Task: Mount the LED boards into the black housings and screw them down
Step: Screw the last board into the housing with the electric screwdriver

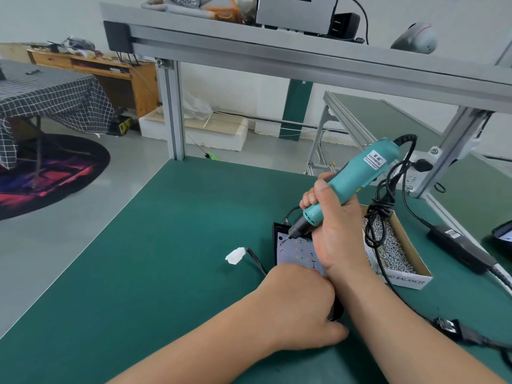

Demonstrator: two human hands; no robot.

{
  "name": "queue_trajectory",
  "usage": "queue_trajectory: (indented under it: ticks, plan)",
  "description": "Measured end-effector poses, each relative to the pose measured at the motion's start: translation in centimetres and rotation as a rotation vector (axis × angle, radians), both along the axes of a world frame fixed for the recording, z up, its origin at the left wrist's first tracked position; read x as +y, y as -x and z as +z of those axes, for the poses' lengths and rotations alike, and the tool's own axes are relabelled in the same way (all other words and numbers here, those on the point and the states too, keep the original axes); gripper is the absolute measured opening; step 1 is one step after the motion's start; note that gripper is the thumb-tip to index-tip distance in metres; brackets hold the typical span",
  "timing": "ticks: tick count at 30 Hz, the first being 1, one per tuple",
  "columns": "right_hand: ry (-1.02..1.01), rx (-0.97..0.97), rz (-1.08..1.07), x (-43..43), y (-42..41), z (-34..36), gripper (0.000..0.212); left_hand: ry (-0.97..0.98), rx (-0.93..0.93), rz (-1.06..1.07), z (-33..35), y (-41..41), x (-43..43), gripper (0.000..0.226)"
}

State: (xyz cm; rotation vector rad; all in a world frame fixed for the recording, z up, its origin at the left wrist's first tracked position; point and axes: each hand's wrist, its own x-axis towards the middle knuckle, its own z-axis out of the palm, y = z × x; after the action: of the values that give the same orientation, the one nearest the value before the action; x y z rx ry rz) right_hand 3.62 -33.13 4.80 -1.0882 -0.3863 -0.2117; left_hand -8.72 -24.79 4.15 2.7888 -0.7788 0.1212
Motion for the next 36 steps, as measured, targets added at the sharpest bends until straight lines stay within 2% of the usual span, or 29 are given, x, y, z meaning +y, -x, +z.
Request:
queue_trajectory:
  ticks: [8,14,18,23,24,26,28,33,36]
  plan:
    - [0.26,-0.088,0.119,0.4,0.1,-0.4,0.017,-0.019,0.026,0.007,-0.1,-0.1,0.0,0.046]
    - [0.342,-0.075,0.214,0.1,0.5,-0.2,0.026,-0.005,0.034,0.006,-0.2,-0.2,0.2,0.045]
    - [0.287,-0.052,0.205,-0.4,1.1,0.2,0.024,-0.008,0.028,0.017,-0.2,-0.1,0.1,0.045]
    - [0.024,-0.063,0.161,-1.9,2.4,1.7,0.032,-0.001,0.076,0.038,0.2,0.0,0.4,0.051]
    - [-0.019,-0.064,0.143,-2.7,2.7,2.0,0.032,-0.008,0.104,0.043,0.4,0.0,0.4,0.056]
    - [-0.087,-0.038,0.09,-4.3,2.9,2.3,0.019,0.004,0.159,0.068,0.6,0.0,0.6,0.062]
    - [-0.116,0.034,-0.022,-6.7,2.8,2.2,0.01,0.014,0.205,0.087,1.0,0.2,0.7,0.06]
    - [-0.054,0.278,-0.277,-14.3,1.8,1.4,0.02,0.079,0.205,0.078,1.3,0.2,1.1,0.037]
    - [0.041,0.427,-0.379,-19.1,1.1,0.9,0.018,0.081,0.176,0.103,1.4,-0.1,0.9,0.019]
